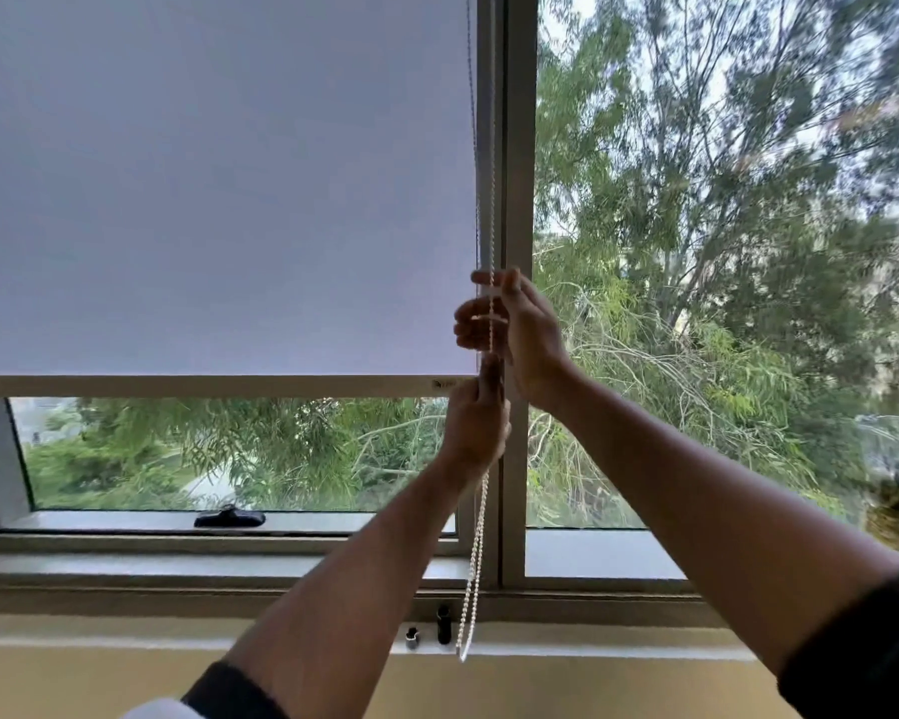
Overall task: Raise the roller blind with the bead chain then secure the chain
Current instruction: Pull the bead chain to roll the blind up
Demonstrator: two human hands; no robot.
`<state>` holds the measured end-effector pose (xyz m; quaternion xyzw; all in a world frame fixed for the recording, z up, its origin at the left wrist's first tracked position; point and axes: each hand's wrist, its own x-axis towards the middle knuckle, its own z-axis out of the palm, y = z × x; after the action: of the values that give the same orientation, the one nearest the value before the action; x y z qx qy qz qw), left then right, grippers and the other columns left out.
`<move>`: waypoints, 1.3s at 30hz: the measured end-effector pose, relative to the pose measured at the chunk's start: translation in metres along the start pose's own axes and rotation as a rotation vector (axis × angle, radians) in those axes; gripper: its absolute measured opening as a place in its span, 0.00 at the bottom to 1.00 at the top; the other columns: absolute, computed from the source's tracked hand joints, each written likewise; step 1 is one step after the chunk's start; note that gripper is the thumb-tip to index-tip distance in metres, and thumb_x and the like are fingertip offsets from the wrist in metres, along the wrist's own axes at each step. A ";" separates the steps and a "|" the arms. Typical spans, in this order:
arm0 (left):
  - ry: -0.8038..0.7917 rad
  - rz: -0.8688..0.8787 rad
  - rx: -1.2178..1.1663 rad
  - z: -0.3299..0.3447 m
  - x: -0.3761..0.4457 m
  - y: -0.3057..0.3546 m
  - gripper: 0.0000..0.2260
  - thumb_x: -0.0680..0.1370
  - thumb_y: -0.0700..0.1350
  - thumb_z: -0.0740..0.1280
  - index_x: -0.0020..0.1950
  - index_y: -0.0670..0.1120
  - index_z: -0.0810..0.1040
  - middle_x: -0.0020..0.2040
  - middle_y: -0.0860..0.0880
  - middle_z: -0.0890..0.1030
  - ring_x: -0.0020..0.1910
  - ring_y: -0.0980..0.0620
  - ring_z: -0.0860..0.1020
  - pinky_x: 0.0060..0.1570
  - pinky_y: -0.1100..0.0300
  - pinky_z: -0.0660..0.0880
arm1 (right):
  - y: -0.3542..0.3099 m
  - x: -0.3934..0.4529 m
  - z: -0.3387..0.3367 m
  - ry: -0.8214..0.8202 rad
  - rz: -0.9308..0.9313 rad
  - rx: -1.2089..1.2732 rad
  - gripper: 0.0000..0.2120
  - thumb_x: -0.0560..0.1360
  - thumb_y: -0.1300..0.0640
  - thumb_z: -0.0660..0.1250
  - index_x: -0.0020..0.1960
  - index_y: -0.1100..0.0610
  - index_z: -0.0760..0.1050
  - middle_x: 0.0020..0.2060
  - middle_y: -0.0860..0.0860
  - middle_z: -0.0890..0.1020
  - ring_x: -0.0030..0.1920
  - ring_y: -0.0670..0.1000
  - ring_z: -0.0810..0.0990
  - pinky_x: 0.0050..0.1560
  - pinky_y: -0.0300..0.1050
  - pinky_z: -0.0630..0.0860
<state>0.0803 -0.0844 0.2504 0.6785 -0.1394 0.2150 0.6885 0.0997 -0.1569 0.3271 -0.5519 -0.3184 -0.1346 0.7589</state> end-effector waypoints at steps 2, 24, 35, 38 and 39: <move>-0.034 -0.063 -0.073 0.006 -0.005 -0.001 0.21 0.85 0.56 0.54 0.33 0.51 0.60 0.26 0.48 0.59 0.17 0.57 0.57 0.20 0.67 0.53 | -0.019 0.015 0.009 0.017 -0.009 0.034 0.17 0.88 0.55 0.52 0.59 0.61 0.78 0.31 0.53 0.78 0.27 0.48 0.74 0.26 0.40 0.71; -0.159 -0.006 -0.166 -0.051 0.083 0.111 0.30 0.83 0.63 0.47 0.47 0.43 0.80 0.35 0.47 0.85 0.36 0.47 0.82 0.45 0.52 0.78 | 0.052 -0.023 -0.004 -0.079 -0.407 -0.803 0.14 0.83 0.64 0.61 0.44 0.48 0.74 0.34 0.43 0.78 0.30 0.44 0.74 0.31 0.42 0.71; -0.081 0.125 -0.169 -0.020 0.089 0.175 0.25 0.84 0.60 0.53 0.29 0.52 0.61 0.22 0.55 0.61 0.19 0.56 0.55 0.22 0.67 0.53 | 0.039 -0.012 -0.023 -0.203 -0.417 -1.072 0.07 0.83 0.56 0.61 0.48 0.46 0.72 0.35 0.41 0.81 0.31 0.44 0.76 0.34 0.46 0.75; -0.076 0.155 -0.211 -0.022 0.082 0.155 0.27 0.84 0.60 0.53 0.27 0.51 0.62 0.22 0.55 0.60 0.19 0.56 0.55 0.22 0.67 0.54 | 0.039 -0.020 -0.035 -0.295 -0.189 -0.924 0.13 0.86 0.56 0.58 0.49 0.43 0.76 0.33 0.45 0.80 0.32 0.41 0.77 0.35 0.38 0.73; -0.076 0.166 -0.206 -0.020 0.080 0.151 0.27 0.84 0.60 0.53 0.26 0.51 0.63 0.22 0.55 0.61 0.19 0.56 0.55 0.22 0.67 0.55 | 0.034 -0.020 -0.037 -0.310 -0.140 -0.869 0.14 0.86 0.57 0.57 0.51 0.43 0.77 0.36 0.47 0.82 0.35 0.41 0.79 0.38 0.35 0.74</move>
<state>0.0741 -0.0582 0.4206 0.5980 -0.2424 0.2301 0.7285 0.1158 -0.1818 0.2823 -0.8094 -0.3784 -0.2223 0.3902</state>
